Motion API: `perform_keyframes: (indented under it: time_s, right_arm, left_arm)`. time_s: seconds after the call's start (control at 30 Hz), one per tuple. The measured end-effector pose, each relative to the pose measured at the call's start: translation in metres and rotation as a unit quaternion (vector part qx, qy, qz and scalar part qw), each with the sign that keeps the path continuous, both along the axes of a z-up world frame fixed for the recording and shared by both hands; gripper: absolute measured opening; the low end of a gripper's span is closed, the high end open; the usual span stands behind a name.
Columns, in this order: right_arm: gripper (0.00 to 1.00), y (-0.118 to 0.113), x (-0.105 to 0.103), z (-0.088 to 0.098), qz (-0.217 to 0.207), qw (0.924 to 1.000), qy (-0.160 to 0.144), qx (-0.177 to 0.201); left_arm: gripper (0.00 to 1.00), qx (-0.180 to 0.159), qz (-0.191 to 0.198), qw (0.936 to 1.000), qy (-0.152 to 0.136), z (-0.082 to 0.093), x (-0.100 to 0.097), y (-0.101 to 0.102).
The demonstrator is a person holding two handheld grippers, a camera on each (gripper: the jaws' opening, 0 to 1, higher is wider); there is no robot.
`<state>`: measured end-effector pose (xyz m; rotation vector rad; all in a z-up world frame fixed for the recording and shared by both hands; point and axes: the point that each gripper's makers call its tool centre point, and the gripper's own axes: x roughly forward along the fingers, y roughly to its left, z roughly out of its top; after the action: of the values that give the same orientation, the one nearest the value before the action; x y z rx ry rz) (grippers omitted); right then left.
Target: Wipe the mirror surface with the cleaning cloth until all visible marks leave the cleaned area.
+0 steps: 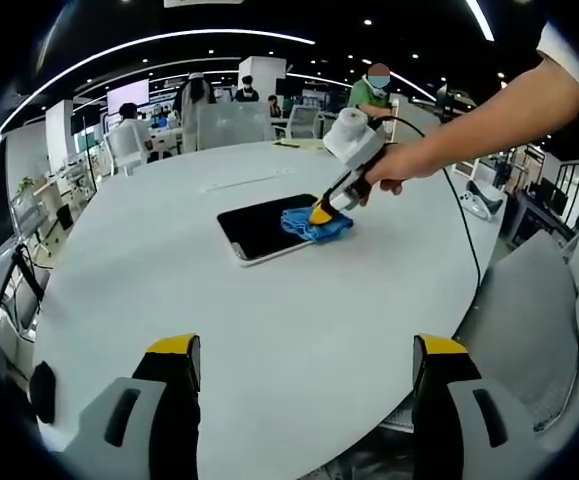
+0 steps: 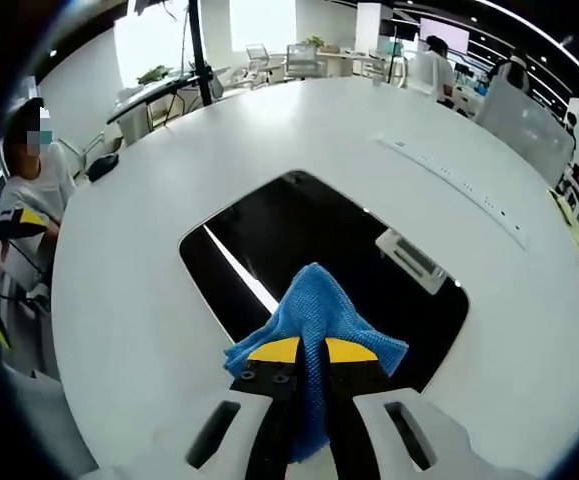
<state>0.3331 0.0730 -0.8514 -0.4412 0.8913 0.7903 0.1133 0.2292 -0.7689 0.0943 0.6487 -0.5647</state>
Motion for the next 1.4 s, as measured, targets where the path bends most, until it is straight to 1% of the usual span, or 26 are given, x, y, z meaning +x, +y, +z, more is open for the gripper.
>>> perform_keyframes:
  time_s: [0.83,1.07,1.23,1.37,1.4]
  right_arm:
    - [0.03,0.004,-0.013,0.003,-0.003,1.0,0.005,0.003]
    - [0.03,0.007,-0.011,0.002,-0.004,1.0,0.008,0.001]
    - [0.03,0.01,-0.022,0.009,-0.004,1.0,0.008,-0.003]
    - [0.03,0.012,-0.019,0.007,-0.004,0.9999,0.01,0.001]
    - [0.03,0.015,-0.022,0.009,-0.003,1.0,0.009,0.001]
  left_arm:
    - [0.88,-0.003,-0.002,1.0,-0.001,0.0,0.0,-0.002]
    - [0.88,-0.004,-0.002,1.0,-0.002,0.001,0.0,-0.002]
    - [0.88,-0.004,-0.002,1.0,-0.002,0.001,0.0,-0.002]
    - [0.88,-0.004,-0.002,1.0,-0.002,0.0,0.001,-0.001]
    - [0.88,-0.004,-0.002,1.0,-0.002,0.0,0.001,-0.001]
